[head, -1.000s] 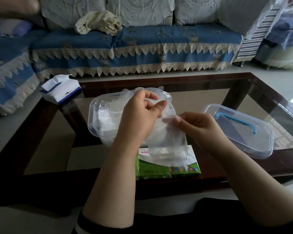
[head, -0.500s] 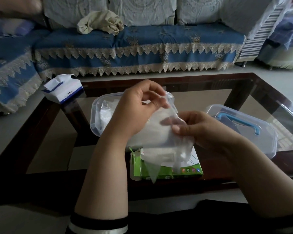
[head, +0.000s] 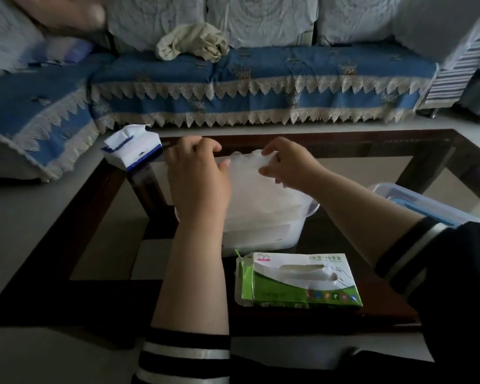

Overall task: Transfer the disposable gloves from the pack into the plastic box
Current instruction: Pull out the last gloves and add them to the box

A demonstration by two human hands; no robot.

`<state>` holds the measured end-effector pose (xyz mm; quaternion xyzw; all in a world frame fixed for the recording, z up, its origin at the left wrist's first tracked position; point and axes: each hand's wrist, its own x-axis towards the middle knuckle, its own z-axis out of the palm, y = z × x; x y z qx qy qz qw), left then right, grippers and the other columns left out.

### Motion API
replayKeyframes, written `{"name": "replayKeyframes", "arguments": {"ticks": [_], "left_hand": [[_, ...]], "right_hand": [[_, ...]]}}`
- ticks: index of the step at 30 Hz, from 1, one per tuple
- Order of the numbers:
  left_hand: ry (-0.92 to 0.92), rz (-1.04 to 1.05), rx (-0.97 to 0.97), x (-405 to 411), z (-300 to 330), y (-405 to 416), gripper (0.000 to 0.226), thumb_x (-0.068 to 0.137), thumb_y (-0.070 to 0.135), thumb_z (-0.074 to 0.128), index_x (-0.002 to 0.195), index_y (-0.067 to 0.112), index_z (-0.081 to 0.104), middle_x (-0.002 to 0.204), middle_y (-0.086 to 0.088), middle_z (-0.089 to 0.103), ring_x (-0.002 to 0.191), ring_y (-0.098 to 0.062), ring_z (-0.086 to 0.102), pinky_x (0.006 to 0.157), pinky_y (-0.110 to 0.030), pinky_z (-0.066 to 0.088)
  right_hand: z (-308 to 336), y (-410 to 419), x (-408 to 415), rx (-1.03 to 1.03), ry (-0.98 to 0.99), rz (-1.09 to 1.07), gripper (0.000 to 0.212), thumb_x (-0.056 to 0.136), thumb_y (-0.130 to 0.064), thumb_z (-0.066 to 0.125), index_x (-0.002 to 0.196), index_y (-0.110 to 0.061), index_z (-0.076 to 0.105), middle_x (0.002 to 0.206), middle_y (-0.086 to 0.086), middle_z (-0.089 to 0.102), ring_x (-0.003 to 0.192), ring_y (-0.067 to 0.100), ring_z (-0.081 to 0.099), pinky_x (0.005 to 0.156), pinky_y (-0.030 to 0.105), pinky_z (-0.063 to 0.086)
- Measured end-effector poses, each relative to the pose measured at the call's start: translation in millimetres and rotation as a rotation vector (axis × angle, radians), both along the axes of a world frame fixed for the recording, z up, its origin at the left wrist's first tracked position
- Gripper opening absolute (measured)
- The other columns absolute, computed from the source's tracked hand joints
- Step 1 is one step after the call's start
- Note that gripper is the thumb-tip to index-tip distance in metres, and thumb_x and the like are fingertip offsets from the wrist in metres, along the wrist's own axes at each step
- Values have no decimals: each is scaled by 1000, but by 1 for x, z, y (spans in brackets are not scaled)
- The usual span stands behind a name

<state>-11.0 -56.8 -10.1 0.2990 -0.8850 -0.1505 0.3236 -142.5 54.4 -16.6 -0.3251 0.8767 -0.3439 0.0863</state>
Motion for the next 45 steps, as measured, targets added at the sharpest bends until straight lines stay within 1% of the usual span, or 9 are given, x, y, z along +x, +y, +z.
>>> {"name": "replayKeyframes", "arguments": {"ticks": [3,10,16,21,25,31,34,41,45], "left_hand": [[-218,-149,7,0,1,7,28,95,34,59,120,23,62,128,-1,54,120,-23,43,89,-30,36],[-692,-273,235,-5,-8,9,58,95,57,46,133,14,55,132,-9,57,122,-28,50,101,-41,43],[-493,-250,89,3,-2,16,44,96,44,54,128,15,59,131,-7,57,119,-25,52,98,-38,42],[-77,-466,21,20,13,58,11,96,22,58,100,17,67,100,3,65,89,-13,60,78,-28,51],[-395,-671,244,31,4,91,13,96,24,58,105,23,68,97,8,68,87,-7,61,81,-23,52],[-810,-691,200,24,-33,96,56,80,34,76,129,25,52,128,2,60,117,-20,55,97,-41,48],[-874,-635,159,20,-52,92,77,76,36,81,140,26,40,136,-1,55,122,-24,51,98,-42,47],[-869,-634,132,14,-64,91,63,73,36,82,129,27,53,123,-2,61,112,-25,58,88,-35,49],[-960,-682,100,10,-67,90,71,73,40,82,133,22,50,131,-2,56,114,-24,57,95,-39,49]], "right_hand": [[-11,-13,2,163,167,-5,44,86,-30,69,123,-22,48,99,0,61,85,21,62,76,39,56],[-14,6,3,231,501,36,59,85,-42,66,134,-18,44,130,4,51,121,22,44,104,36,39],[-2,82,35,-417,379,-230,19,90,-33,57,97,-15,58,87,-9,57,76,3,52,70,16,46],[-27,118,78,-28,102,46,26,77,-58,58,80,-32,62,74,-12,63,70,2,59,61,17,49],[-67,117,75,347,-54,244,34,72,-45,77,100,-32,63,108,-10,52,100,7,49,86,26,45],[-66,112,77,328,-54,191,12,85,-29,67,93,-20,70,100,-8,54,92,12,54,83,27,44],[-62,116,78,252,-55,151,7,84,-29,69,84,-24,73,98,-7,60,87,12,57,80,30,46],[-51,114,78,64,-18,70,13,86,-29,68,85,-16,72,77,-11,61,74,3,55,68,19,43],[-31,117,83,-353,-1,-56,20,95,-13,56,78,-24,57,67,-12,56,59,-6,53,58,10,41]]}}
